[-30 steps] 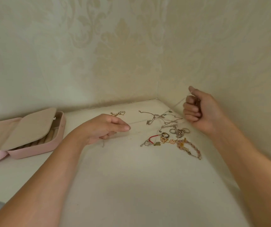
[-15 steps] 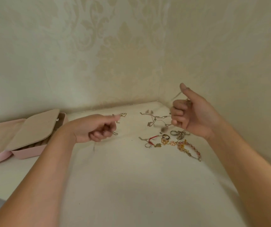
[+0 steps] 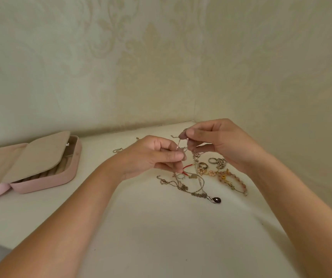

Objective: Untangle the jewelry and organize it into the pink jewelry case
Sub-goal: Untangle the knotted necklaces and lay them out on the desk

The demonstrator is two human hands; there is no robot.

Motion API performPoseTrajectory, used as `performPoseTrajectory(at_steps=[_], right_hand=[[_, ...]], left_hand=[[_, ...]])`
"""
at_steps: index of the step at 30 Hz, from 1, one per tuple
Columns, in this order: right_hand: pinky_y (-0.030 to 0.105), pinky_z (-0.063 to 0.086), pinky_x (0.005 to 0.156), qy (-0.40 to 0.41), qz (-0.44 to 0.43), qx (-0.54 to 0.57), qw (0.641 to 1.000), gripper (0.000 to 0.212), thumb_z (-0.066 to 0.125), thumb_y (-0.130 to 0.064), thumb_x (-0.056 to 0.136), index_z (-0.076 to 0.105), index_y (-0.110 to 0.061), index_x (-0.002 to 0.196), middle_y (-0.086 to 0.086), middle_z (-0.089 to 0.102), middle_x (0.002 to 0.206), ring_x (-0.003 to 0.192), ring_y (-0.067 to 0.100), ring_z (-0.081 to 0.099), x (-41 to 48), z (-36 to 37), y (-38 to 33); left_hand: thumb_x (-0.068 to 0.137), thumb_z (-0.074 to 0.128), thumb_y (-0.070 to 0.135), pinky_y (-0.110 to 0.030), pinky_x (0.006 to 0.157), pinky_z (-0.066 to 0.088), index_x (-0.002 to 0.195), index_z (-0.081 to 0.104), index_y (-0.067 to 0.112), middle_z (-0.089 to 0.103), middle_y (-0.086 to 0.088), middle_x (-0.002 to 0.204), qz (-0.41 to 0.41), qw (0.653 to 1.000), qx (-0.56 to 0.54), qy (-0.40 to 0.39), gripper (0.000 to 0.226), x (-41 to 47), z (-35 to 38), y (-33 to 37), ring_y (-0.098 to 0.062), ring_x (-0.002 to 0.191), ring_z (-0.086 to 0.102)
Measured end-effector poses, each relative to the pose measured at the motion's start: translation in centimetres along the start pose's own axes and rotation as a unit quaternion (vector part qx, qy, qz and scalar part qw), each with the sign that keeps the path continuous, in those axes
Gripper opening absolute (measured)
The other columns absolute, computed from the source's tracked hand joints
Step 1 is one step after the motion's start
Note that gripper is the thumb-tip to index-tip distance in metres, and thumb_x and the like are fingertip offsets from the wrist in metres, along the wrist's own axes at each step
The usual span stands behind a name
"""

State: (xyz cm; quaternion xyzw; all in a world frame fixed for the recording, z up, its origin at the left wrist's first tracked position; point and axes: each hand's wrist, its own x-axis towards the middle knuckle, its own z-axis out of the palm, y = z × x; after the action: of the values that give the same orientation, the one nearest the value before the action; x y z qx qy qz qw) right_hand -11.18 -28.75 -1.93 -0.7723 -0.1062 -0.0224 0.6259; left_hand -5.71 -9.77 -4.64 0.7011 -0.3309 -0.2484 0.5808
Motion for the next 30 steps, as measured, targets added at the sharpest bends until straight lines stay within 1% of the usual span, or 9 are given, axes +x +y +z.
performPoseTrajectory(at_steps=[4,8,10,13,17,21,23,26,30], right_hand=[[0.023,0.057,0.072,-0.011,0.048,-0.048,0.998,0.012,0.072,-0.015,0.08,0.073,-0.006,0.088,0.002,0.067,0.068,0.068,0.013,0.064,0.0,-1.2,0.4],[0.014,0.05,0.067,-0.08,0.104,-0.107,0.986,0.011,0.075,-0.006,0.077,0.073,-0.009,0.087,0.003,0.071,0.074,0.07,0.009,0.067,0.1,-1.1,1.1],[0.012,0.048,0.069,-0.099,0.11,-0.116,0.982,0.012,0.075,-0.006,0.077,0.072,-0.012,0.087,0.001,0.072,0.073,0.07,0.008,0.067,0.1,-1.0,1.4],[0.015,0.049,0.069,-0.107,0.11,-0.101,0.983,0.016,0.075,-0.006,0.077,0.073,-0.011,0.091,0.005,0.068,0.069,0.063,0.009,0.064,0.2,-1.3,1.7],[0.02,0.054,0.072,-0.086,0.125,-0.049,0.987,0.025,0.076,-0.01,0.072,0.072,-0.006,0.096,0.009,0.067,0.076,0.06,0.01,0.061,0.4,-1.8,1.9],[0.023,0.057,0.073,-0.052,0.136,0.069,0.987,0.017,0.06,-0.001,0.087,0.069,0.0,0.1,0.008,0.071,0.085,0.075,0.015,0.068,0.7,-2.4,2.3],[0.028,0.058,0.081,-0.048,0.136,0.096,0.985,0.023,0.052,0.007,0.09,0.068,0.001,0.105,0.013,0.072,0.095,0.083,0.018,0.07,0.7,-2.6,2.5],[0.031,0.054,0.09,-0.033,0.108,0.056,0.992,0.024,0.053,0.008,0.091,0.067,-0.003,0.107,0.014,0.073,0.103,0.094,0.02,0.07,0.7,-2.5,2.5],[0.028,0.054,0.091,0.014,0.057,-0.013,0.998,0.017,0.065,0.0,0.085,0.071,-0.008,0.098,0.009,0.075,0.093,0.092,0.019,0.071,0.5,-2.0,2.0]], left_hand=[[0.081,0.057,0.031,-0.021,0.048,0.048,0.077,0.07,0.015,0.049,0.003,0.053,0.012,0.995,-0.071,0.074,0.021,0.0,-0.2,0.6,-0.011,0.048,0.052],[0.082,0.051,0.032,-0.014,0.036,0.029,0.083,0.062,0.014,0.034,0.008,0.05,0.014,0.983,-0.142,0.116,0.022,-0.2,-1.1,1.1,-0.003,0.039,0.03],[0.081,0.051,0.032,-0.013,0.035,0.028,0.084,0.06,0.013,0.035,0.008,0.05,0.02,0.98,-0.155,0.122,0.021,-0.3,-1.3,1.2,-0.003,0.039,0.03],[0.079,0.056,0.028,-0.014,0.039,0.036,0.084,0.062,0.013,0.044,0.008,0.054,0.024,0.976,-0.158,0.15,0.017,-0.4,-2.0,1.0,-0.004,0.043,0.04],[0.085,0.063,0.019,-0.015,0.044,0.042,0.087,0.069,0.009,0.055,0.005,0.059,-0.009,0.971,-0.102,0.215,0.012,-0.6,-3.3,0.3,-0.006,0.05,0.05],[0.088,0.065,0.019,-0.014,0.046,0.041,0.091,0.074,0.009,0.061,0.007,0.063,-0.046,0.968,-0.058,0.24,0.014,-0.6,-3.8,-0.3,-0.004,0.052,0.052],[0.088,0.065,0.019,-0.013,0.047,0.042,0.093,0.075,0.01,0.065,0.008,0.066,-0.051,0.968,-0.047,0.24,0.014,-0.7,-4.0,-0.5,-0.003,0.053,0.054],[0.089,0.064,0.017,-0.013,0.049,0.044,0.094,0.074,0.01,0.067,0.006,0.071,-0.046,0.964,-0.048,0.256,0.013,-0.7,-4.1,-0.5,-0.003,0.054,0.056],[0.091,0.061,0.013,-0.014,0.055,0.05,0.096,0.073,0.009,0.07,0.002,0.079,-0.018,0.957,-0.088,0.277,0.013,-0.7,-4.4,-0.5,-0.005,0.061,0.062]])
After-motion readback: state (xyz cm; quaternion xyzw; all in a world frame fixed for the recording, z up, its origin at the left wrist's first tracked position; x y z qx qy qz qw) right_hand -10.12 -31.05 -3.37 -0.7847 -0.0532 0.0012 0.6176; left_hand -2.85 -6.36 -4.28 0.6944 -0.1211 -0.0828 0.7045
